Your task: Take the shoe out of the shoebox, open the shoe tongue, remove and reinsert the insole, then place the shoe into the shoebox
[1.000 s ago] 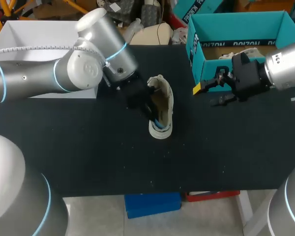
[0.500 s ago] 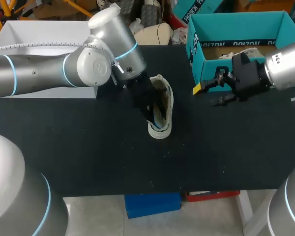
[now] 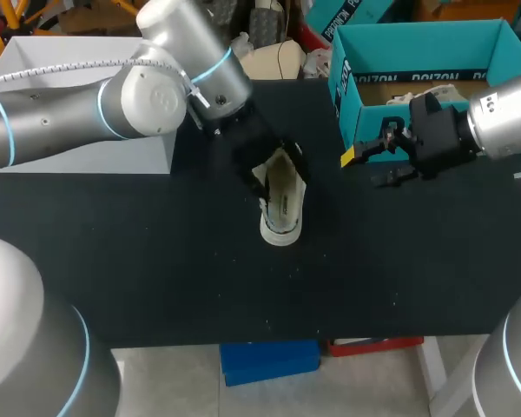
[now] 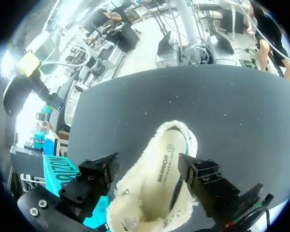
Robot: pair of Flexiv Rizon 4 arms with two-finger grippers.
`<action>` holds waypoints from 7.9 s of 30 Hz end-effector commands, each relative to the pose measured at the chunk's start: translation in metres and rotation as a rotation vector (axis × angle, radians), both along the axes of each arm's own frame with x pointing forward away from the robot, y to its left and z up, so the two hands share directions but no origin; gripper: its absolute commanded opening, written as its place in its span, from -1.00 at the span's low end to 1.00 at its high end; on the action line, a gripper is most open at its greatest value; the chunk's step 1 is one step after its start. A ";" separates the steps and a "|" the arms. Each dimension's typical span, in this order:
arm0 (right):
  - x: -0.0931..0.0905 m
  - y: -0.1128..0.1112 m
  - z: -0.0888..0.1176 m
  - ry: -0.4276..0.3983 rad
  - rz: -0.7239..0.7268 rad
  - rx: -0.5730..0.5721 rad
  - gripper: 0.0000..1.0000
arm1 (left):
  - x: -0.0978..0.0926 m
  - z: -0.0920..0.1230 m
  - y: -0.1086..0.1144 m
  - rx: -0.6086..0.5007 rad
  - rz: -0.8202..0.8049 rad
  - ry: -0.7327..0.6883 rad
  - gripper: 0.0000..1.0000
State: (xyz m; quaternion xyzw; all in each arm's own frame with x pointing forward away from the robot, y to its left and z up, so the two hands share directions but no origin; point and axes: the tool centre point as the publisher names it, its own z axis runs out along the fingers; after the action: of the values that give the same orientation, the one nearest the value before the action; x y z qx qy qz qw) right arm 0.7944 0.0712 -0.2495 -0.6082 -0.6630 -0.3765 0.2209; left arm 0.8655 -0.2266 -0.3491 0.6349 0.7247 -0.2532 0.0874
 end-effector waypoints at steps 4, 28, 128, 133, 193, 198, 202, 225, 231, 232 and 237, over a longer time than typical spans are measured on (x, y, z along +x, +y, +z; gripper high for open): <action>0.001 0.001 0.000 0.002 0.000 -0.002 1.00 | -0.010 -0.009 0.001 0.223 0.005 -0.086 -1.00; 0.001 0.001 0.000 0.002 0.000 -0.002 1.00 | -0.011 -0.072 0.016 0.362 -0.054 -0.034 -1.00; 0.001 0.001 0.000 0.002 0.000 -0.002 1.00 | -0.007 0.051 0.120 0.026 0.820 0.354 1.00; 0.001 0.001 0.000 0.002 0.000 -0.002 1.00 | -0.007 0.051 0.120 0.026 0.820 0.354 1.00; 0.001 0.001 0.000 0.002 0.000 -0.002 1.00 | -0.014 0.054 0.177 -0.046 0.972 0.462 1.00; 0.001 0.001 0.000 0.002 0.000 -0.002 1.00 | -0.014 0.054 0.177 -0.046 0.972 0.462 1.00; 0.001 0.001 0.000 0.002 0.000 -0.002 1.00 | -0.014 0.054 0.177 -0.046 0.972 0.462 1.00; 0.048 0.028 -0.009 0.033 0.077 -0.298 1.00 | -0.014 0.054 0.177 -0.046 0.972 0.462 1.00; 0.048 0.028 -0.009 0.033 0.077 -0.298 1.00 | -0.014 0.054 0.177 -0.046 0.972 0.462 1.00; 0.048 0.028 -0.009 0.033 0.077 -0.298 1.00 | -0.014 0.054 0.177 -0.046 0.972 0.462 1.00; 0.064 0.052 -0.012 0.146 0.095 -0.429 1.00 | -0.014 0.054 0.177 -0.046 0.972 0.462 1.00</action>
State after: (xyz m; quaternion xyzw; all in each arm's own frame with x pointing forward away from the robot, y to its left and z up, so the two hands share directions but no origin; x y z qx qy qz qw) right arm 0.8373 0.1010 -0.2643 -0.6253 -0.7285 -0.2292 0.1604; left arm 0.8518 -0.0497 -0.2941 0.1520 0.9296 -0.3327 0.0451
